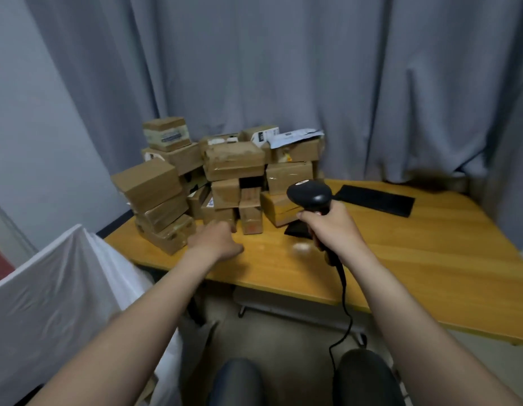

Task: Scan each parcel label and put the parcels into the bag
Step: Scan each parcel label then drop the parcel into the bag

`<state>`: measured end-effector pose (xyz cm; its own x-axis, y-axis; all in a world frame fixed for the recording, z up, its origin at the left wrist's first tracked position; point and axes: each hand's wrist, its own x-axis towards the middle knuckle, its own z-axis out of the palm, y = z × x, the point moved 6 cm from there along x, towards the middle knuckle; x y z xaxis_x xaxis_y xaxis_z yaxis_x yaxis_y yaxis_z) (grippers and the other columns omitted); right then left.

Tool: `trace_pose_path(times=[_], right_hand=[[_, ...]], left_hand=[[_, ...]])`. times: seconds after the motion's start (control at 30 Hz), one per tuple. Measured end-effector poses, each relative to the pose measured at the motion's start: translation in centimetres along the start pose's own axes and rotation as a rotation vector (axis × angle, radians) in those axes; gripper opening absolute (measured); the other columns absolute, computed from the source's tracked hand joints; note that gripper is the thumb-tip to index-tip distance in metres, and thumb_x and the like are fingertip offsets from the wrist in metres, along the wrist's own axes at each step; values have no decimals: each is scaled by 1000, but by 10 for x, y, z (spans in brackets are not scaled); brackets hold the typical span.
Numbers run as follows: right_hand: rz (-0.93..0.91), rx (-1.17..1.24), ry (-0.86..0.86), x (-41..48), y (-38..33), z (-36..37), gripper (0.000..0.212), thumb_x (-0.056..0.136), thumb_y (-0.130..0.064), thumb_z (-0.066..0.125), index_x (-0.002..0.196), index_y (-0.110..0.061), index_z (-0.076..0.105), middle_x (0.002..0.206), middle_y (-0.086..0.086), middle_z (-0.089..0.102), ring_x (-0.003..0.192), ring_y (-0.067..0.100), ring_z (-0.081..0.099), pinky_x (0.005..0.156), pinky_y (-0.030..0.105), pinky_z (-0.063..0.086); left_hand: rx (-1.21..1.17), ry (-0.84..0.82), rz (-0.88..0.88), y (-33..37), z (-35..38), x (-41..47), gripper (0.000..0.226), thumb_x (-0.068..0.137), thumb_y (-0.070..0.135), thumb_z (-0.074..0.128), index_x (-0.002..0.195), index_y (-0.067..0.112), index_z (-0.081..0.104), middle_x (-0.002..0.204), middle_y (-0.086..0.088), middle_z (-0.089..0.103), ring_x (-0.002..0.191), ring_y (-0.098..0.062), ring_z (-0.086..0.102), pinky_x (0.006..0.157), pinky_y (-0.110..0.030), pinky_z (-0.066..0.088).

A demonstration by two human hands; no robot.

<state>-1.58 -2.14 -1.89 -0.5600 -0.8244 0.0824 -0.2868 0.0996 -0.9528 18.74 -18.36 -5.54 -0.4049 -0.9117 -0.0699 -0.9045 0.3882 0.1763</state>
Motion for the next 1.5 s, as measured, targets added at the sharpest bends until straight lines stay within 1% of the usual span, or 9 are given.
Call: trace_pose_path(times=[0.13,0.37,0.57,0.73,0.9,1.07,1.23,1.37,1.5], right_hand=[[-9,-32,112,21,5,-53,13,94,-24,71,87,-14,67,63,1,60,51,15,58,57,35,48],[23,-88,225,54,49,-98,15,94,-27,69,82,-24,62,66,-1,62,65,25,63,64,38,51],[182,-108,226,70,119,-97,10,98,-30,67,91,-24,63,76,4,66,76,27,67,71,41,55],[270,-63,198,76,150,-93,11,99,-30,68,93,-22,62,71,3,63,67,23,64,65,39,54],[317,-25,168,77,157,-94,17,98,-28,69,96,-12,62,64,7,59,53,24,59,57,36,52],[290,-6,169,67,143,-98,16,98,-27,69,95,-13,61,63,6,59,53,24,59,56,37,52],[248,-14,195,52,124,-103,15,97,-27,70,95,-15,61,62,6,60,51,22,59,55,36,52],[207,12,212,40,104,-107,14,95,-24,70,93,-13,62,60,5,59,48,22,58,52,35,50],[150,23,205,25,84,-111,14,94,-24,71,93,-11,65,61,4,59,51,23,59,55,37,51]], left_hand=[[-38,41,182,82,-2,24,52,83,54,73,131,36,62,136,2,60,126,-29,55,99,-45,53],[-11,-8,281,167,50,72,49,91,44,73,135,26,63,129,0,67,117,-26,63,88,-37,55],[18,-25,293,196,107,107,51,91,48,71,137,25,64,131,0,67,121,-25,62,99,-41,54],[91,59,239,197,128,123,29,94,48,69,111,26,76,108,0,72,103,-23,67,86,-39,59],[90,120,249,203,128,126,9,97,29,66,96,27,75,103,3,69,104,-23,65,89,-38,51],[-86,8,266,208,117,124,10,99,24,64,90,25,68,92,2,67,92,-20,65,88,-42,57],[-477,-74,230,218,78,117,15,104,25,56,90,26,62,99,1,67,95,-20,62,85,-36,50],[-679,-123,251,224,44,101,11,105,21,51,99,17,59,111,-9,66,103,-27,60,86,-37,45],[-822,-93,270,216,8,80,12,108,15,43,99,16,52,98,-2,58,91,-19,53,68,-31,40]])
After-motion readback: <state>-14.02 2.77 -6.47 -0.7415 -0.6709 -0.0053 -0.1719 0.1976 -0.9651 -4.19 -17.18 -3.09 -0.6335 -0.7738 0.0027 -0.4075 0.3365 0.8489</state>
